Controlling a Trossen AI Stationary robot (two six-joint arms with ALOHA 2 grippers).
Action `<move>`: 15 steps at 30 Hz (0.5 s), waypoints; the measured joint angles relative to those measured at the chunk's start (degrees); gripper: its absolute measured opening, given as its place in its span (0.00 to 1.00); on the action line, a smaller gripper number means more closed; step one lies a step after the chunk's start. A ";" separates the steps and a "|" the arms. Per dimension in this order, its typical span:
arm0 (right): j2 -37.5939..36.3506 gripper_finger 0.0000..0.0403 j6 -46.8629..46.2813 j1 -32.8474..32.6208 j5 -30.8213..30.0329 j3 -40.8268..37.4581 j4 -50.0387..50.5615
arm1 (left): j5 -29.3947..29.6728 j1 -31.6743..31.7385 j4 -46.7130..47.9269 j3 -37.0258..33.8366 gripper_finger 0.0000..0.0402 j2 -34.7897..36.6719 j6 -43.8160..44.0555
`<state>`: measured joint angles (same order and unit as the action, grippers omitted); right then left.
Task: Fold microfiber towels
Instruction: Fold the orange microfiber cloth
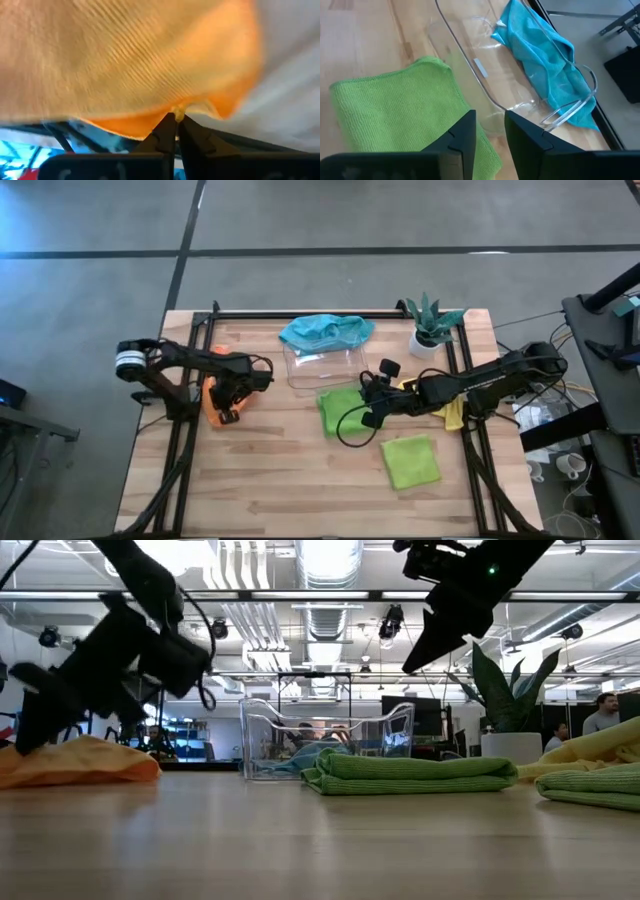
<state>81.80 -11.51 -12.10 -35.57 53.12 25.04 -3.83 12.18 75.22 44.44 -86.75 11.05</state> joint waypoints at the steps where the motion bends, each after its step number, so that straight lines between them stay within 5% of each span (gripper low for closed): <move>1: 0.00 0.24 -0.02 0.00 -0.01 0.00 0.04 | -0.90 -1.08 1.11 1.03 0.00 1.25 0.91; 9: 0.00 0.24 1.23 0.00 -0.02 0.00 -0.29 | -7.90 -15.71 -1.35 12.61 0.00 13.62 12.03; 15: 0.24 0.24 4.73 -0.32 2.36 0.00 -5.89 | -3.73 -30.18 -24.32 17.44 0.00 19.62 17.39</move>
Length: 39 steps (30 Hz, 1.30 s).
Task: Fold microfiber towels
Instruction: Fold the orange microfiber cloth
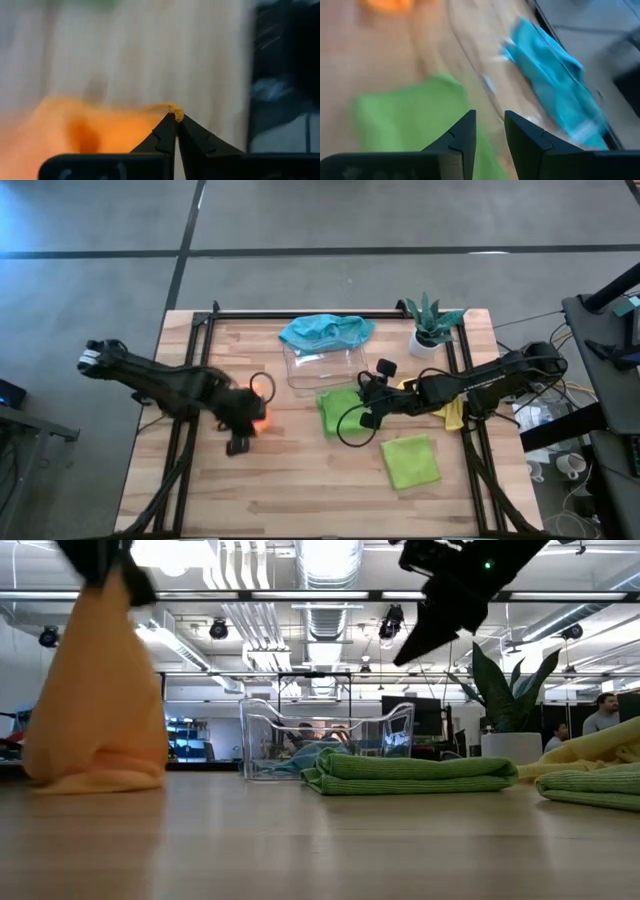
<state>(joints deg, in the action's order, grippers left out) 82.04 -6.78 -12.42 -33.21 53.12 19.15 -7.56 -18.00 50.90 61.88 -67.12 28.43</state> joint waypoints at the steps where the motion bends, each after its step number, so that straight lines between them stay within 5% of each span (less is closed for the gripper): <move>1: 0.40 0.24 1.64 -0.23 1.79 0.00 -2.67 | 1.86 -1.67 -4.51 0.16 0.00 0.60 -0.38; 5: 3.87 0.24 9.27 -2.42 6.12 0.00 -15.43 | 7.81 -4.87 -13.73 0.49 0.00 2.04 -2.29; 11: 10.55 0.30 17.29 -3.97 8.51 1.61 -28.38 | 11.22 -5.07 -11.46 0.38 0.00 2.46 -2.38; 15: 14.43 0.38 20.24 -2.94 18.20 6.74 -32.27 | 11.03 -5.09 -13.71 0.20 0.00 0.61 -5.08; 22: 23.04 0.50 20.75 -0.05 34.24 21.45 -23.64 | 11.81 -4.92 -16.75 0.07 0.00 -5.85 -6.45; 30: 34.96 0.49 18.32 0.53 35.35 37.39 -6.13 | 13.32 -4.87 -18.65 0.79 0.00 -6.72 -7.33; 39: 34.21 0.42 19.00 0.45 36.96 41.59 -1.78 | 14.79 -4.85 -15.93 0.09 0.00 -5.97 -6.91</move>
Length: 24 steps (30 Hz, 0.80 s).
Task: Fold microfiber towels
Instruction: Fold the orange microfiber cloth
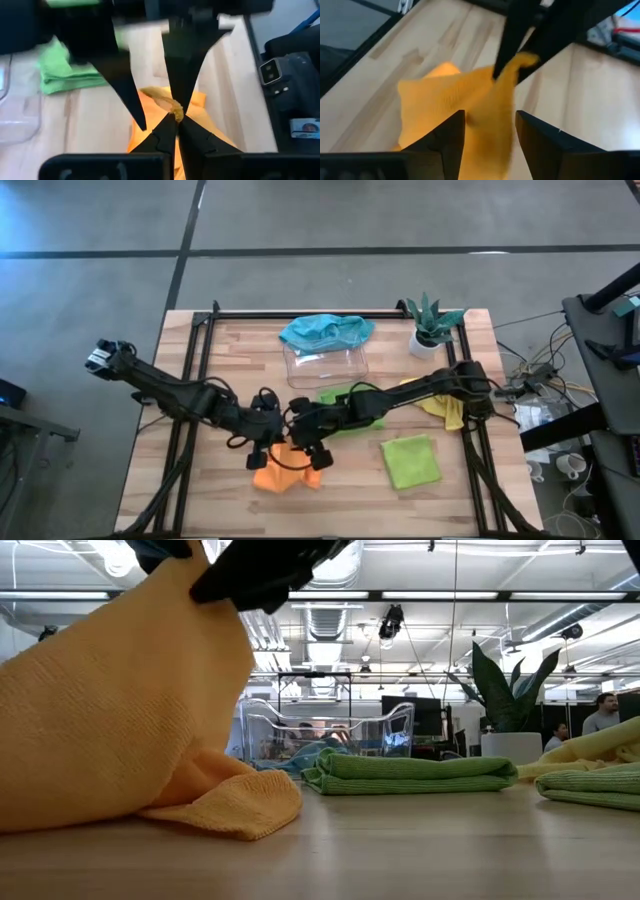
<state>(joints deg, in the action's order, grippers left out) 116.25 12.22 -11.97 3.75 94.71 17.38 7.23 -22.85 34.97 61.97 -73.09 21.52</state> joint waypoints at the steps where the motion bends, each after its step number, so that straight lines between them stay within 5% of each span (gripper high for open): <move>1: -0.44 0.42 0.25 0.02 0.00 0.10 -0.03 | 0.41 0.00 0.12 -0.12 0.00 0.01 0.00; 9: -0.69 0.34 -1.16 -0.02 1.64 0.57 -0.39 | 2.14 0.07 0.03 -0.19 0.00 0.08 -1.34; 16: -0.71 0.05 -1.41 0.02 1.41 0.51 -0.33 | 2.31 0.07 -0.03 0.27 0.00 0.44 -2.16; 24: -7.88 0.02 3.87 -1.35 -10.44 -1.33 16.07 | 2.46 -0.33 -1.12 -1.60 0.16 0.78 5.07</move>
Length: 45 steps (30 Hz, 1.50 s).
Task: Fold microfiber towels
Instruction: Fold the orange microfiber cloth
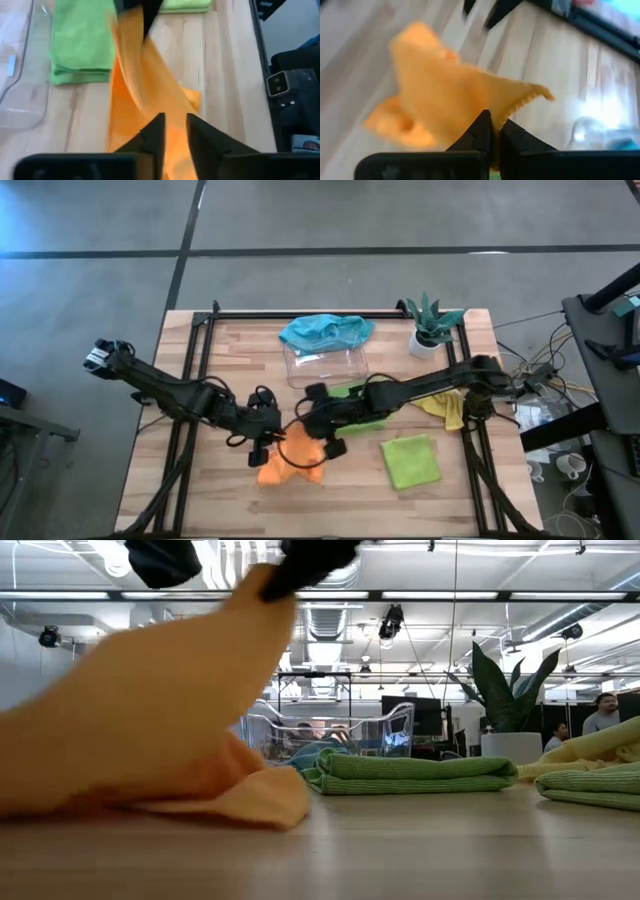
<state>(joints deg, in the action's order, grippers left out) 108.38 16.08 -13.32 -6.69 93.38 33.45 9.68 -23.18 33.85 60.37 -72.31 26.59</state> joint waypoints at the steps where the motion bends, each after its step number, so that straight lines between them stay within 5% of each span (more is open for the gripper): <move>1: -1.17 0.02 1.29 -0.46 0.04 -1.11 2.15 | 0.10 -0.09 -1.70 -1.03 0.20 -0.37 0.04; 10: -6.00 0.02 0.30 -4.93 3.86 -16.31 7.40 | -1.30 -0.09 -24.64 -11.73 0.37 -8.56 -3.38; 18: -5.90 0.02 -9.11 -7.04 3.80 -24.53 3.58 | -7.73 -0.13 -21.30 -11.78 0.37 -20.62 2.11; 25: -5.92 0.02 -11.59 -7.10 3.62 -25.34 3.11 | -11.63 -0.29 -25.81 -11.01 0.37 -22.27 5.23; 29: -5.92 0.02 -11.57 -7.06 3.62 -25.89 1.43 | -12.69 -0.55 -32.11 -11.01 0.29 -22.27 4.85; 34: -5.92 0.02 -11.55 -7.08 3.60 -26.12 0.48 | -12.87 -0.68 -33.58 -11.03 0.04 -22.86 4.61; 39: -8.11 0.02 -11.14 -7.20 3.57 -26.14 -0.14 | -13.26 -1.63 -32.25 -10.48 0.00 -21.29 5.49; 45: -15.77 0.02 -8.67 -7.44 2.57 -25.69 -7.06 | -12.23 -4.09 -19.87 -6.57 0.00 -10.28 3.15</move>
<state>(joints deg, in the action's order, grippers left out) 92.61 7.42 -20.76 -4.12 67.69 26.39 -2.54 -27.27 13.97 53.81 -82.59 29.73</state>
